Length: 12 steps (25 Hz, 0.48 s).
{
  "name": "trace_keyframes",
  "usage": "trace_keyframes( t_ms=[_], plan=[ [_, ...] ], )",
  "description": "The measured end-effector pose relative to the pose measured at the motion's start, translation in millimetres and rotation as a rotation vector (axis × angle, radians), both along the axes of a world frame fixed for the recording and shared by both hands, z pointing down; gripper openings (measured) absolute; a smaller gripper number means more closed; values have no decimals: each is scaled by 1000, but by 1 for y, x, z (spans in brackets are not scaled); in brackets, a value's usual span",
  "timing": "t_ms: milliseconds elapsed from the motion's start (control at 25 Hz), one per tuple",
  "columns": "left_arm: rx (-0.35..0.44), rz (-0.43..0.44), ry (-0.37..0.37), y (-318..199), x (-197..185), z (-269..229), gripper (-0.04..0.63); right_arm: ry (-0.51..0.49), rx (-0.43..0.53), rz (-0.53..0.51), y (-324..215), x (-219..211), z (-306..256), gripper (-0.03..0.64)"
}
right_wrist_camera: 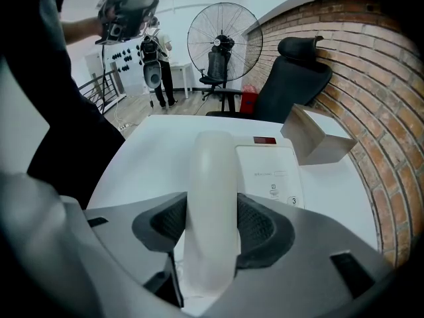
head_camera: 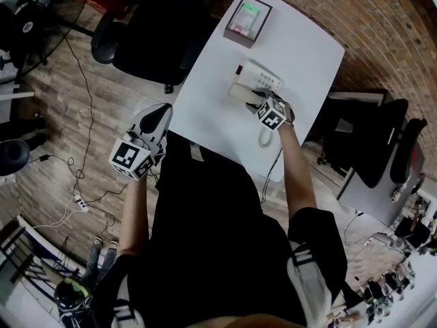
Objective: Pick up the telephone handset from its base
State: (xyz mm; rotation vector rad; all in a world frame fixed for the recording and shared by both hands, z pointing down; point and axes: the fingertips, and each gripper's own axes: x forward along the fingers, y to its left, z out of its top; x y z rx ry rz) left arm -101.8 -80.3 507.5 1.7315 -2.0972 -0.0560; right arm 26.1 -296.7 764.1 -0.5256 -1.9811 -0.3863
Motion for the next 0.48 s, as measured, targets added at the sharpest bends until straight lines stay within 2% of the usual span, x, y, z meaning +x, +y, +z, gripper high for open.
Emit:
trace_keyframes(
  t_ms=[480],
  plan=[
    [17, 54, -6, -2, -9, -2, 18, -2, 34, 18, 0, 0, -10, 210]
  ],
)
